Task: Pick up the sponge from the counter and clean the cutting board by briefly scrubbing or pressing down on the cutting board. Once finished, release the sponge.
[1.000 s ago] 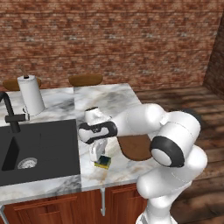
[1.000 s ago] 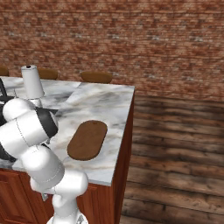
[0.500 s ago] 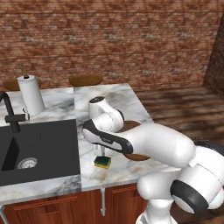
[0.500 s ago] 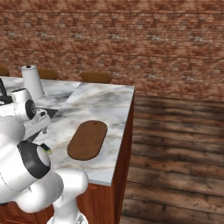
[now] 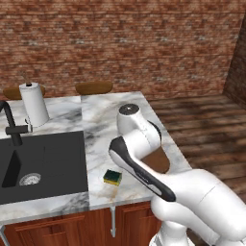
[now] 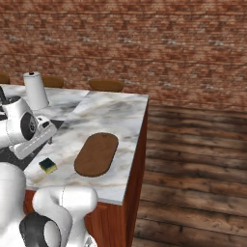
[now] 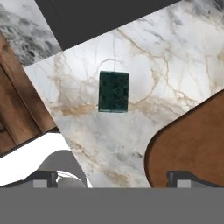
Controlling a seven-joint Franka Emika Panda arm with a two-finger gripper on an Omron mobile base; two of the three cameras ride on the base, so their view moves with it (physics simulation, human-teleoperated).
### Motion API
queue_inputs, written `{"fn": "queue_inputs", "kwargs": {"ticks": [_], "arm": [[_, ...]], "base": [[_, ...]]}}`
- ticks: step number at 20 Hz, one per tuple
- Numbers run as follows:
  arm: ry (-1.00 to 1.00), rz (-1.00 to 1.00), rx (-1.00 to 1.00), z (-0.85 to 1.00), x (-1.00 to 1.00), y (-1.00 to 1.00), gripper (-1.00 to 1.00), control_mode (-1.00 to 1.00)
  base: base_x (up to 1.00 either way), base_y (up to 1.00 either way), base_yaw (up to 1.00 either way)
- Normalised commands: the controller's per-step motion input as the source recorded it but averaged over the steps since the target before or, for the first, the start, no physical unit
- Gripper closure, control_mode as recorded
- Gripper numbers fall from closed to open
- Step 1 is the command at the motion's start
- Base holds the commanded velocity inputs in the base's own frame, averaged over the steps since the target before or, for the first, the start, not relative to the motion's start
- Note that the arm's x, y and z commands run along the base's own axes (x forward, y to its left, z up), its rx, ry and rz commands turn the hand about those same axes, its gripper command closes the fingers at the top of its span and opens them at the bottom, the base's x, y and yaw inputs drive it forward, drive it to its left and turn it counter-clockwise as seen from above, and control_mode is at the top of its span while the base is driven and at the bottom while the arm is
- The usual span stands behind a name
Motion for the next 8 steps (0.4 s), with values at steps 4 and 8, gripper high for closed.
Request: {"fn": "queue_inputs", "kwargs": {"ticks": [4, 8], "arm": [[-0.07, -0.09, 0.12, 0.54, -0.36, -0.54, -1.0, -1.0], [0.0, -0.15, 0.14, 0.52, -0.27, -0.56, -1.0, -1.0]], "base": [[0.0, 0.0, 0.0], [0.0, 0.0, 0.0]]}}
